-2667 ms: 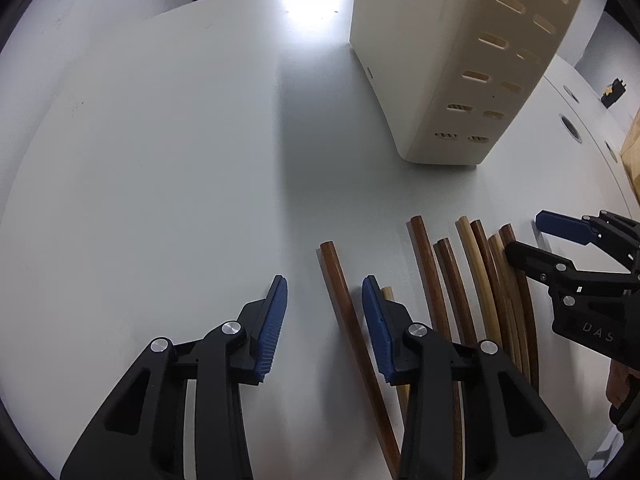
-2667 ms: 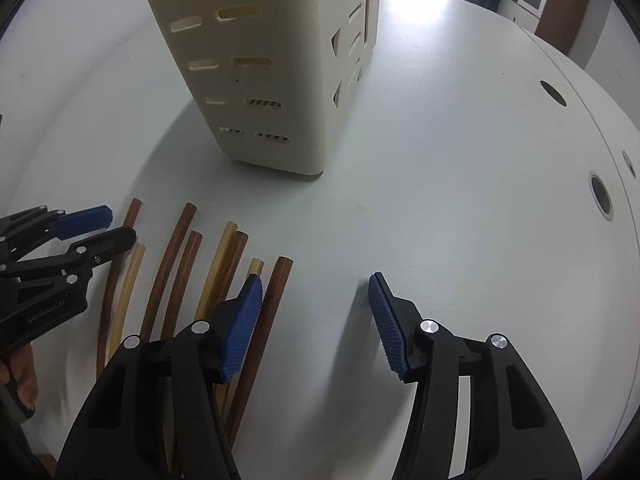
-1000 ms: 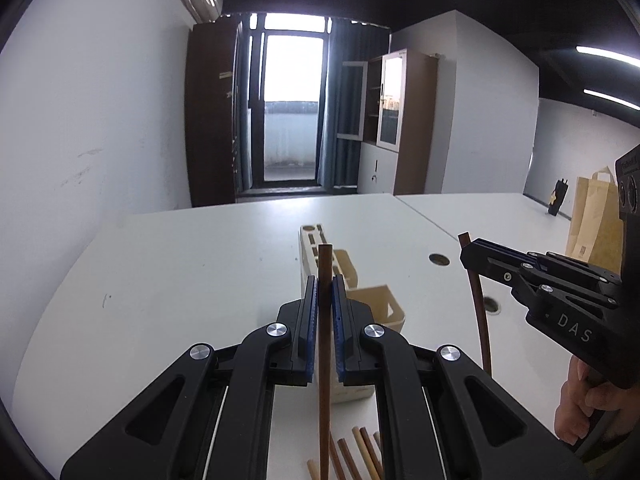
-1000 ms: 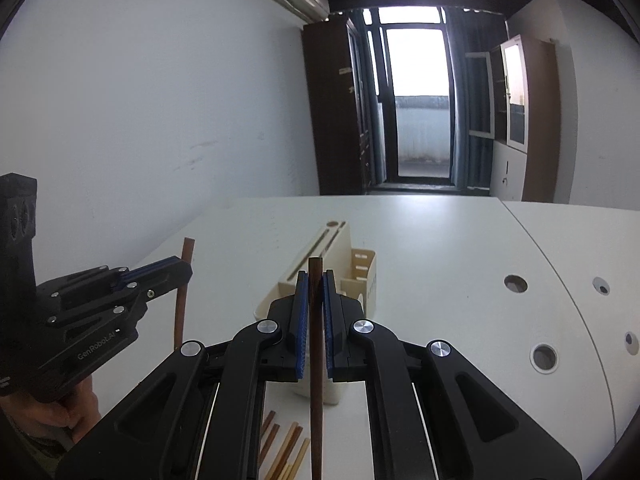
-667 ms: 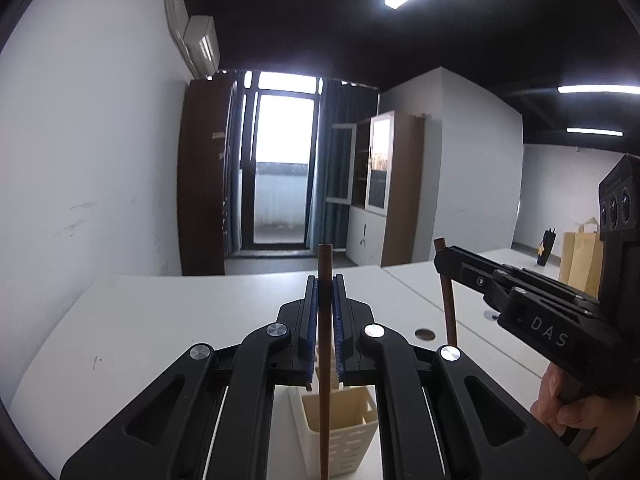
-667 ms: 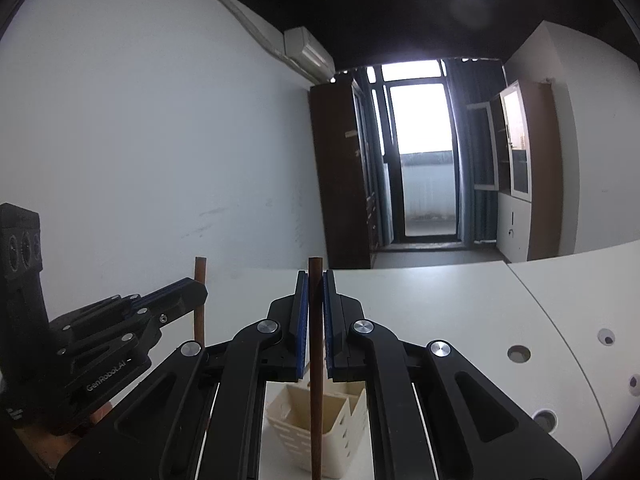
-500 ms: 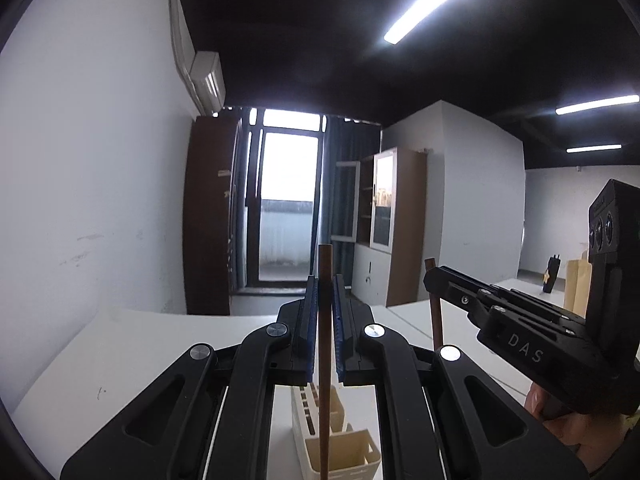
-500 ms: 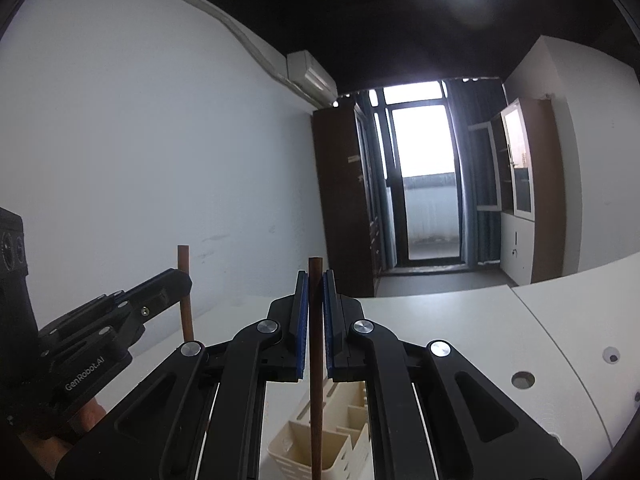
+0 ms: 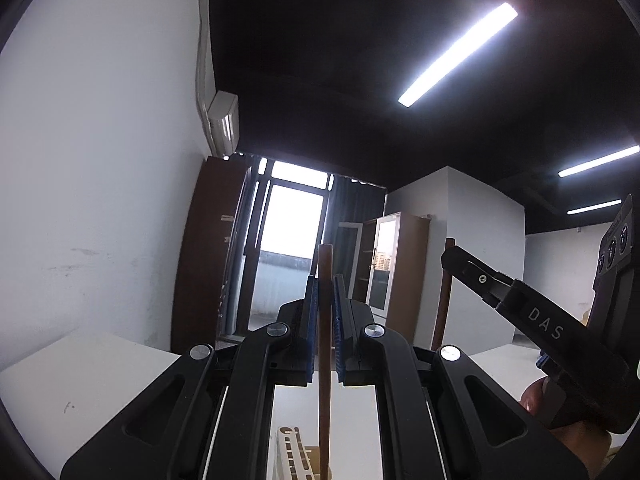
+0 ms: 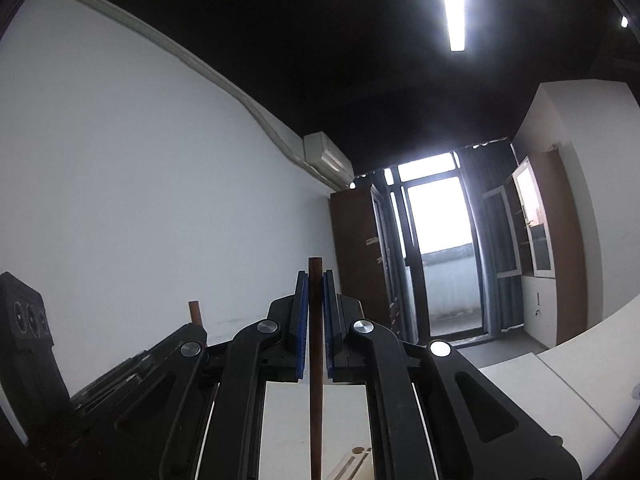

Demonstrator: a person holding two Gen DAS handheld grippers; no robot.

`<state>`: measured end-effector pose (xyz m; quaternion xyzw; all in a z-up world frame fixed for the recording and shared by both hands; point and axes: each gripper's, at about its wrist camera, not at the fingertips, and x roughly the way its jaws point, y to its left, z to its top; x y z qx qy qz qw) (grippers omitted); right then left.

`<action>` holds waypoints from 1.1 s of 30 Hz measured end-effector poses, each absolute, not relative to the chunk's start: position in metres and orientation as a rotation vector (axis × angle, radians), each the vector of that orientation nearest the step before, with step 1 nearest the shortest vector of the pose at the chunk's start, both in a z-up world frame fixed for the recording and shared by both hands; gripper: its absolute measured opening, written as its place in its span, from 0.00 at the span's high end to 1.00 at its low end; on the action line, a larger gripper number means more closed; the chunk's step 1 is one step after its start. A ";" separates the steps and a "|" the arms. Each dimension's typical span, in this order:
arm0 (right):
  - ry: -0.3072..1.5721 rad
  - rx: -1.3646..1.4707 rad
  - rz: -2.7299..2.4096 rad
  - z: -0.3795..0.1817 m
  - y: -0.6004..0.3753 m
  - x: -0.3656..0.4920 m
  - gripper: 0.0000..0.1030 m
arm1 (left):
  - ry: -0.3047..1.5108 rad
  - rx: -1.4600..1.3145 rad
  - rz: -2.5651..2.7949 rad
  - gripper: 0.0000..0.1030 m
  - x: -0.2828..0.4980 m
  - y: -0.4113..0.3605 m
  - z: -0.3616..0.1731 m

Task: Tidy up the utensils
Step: 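Lift the left tool's chopstick upright over the holder while the right tool lifts its chopstick, then lower the left tool's chopstick into the holder and open while the right tool does likewise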

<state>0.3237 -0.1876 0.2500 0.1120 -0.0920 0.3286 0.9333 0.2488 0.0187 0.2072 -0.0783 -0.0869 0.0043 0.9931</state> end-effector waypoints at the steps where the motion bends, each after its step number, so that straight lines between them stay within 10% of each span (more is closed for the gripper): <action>1: -0.182 0.223 0.674 0.245 -0.185 0.327 0.93 | -0.163 -0.158 0.005 0.94 0.253 0.018 0.202; 33: -0.077 0.184 0.681 0.167 -0.167 0.328 0.92 | -0.070 -0.061 -0.065 0.93 0.263 0.018 0.139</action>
